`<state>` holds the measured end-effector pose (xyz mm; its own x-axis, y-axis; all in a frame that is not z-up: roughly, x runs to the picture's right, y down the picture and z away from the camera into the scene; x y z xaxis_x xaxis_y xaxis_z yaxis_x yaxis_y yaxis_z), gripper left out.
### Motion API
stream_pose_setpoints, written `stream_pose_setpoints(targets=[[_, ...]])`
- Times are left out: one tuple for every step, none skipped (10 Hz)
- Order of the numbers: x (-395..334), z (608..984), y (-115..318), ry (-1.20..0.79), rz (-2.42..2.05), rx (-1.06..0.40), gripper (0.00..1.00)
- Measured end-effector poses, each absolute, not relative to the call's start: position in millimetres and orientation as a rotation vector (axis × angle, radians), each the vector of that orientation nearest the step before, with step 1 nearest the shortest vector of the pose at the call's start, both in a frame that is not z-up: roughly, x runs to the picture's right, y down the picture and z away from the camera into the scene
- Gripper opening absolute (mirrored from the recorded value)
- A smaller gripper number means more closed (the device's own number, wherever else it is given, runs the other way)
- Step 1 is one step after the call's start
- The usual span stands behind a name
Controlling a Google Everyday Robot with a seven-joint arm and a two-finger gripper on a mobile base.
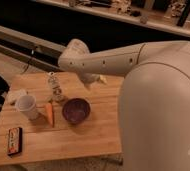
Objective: Move the arm in a circular motion
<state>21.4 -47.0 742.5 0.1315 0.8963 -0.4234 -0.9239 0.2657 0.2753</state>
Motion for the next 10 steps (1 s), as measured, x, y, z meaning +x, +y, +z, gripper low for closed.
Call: stream_pose_setpoints(targets=[[9.6, 729.8, -89.4, 0.526, 1.341, 0.003, 0.65], [-7.9, 724.1, -111.0, 0.49, 1.334, 0.029, 0.65], [-30.2, 720.3, -126.5, 0.452, 1.317, 0.044, 0.65], [-69.9, 717.0, -142.4, 0.391, 1.283, 0.051, 0.65], [-96.9, 715.3, -147.4, 0.351, 1.259, 0.045, 0.65], [-138.6, 713.8, -150.5, 0.283, 1.223, 0.026, 0.65], [-178.3, 711.8, -146.8, 0.223, 1.181, -0.002, 0.65], [-208.8, 709.5, -140.3, 0.175, 1.142, -0.03, 0.65], [-237.4, 706.3, -128.2, 0.13, 1.093, -0.064, 0.65], [-252.1, 704.4, -115.3, 0.108, 1.052, -0.09, 0.65]])
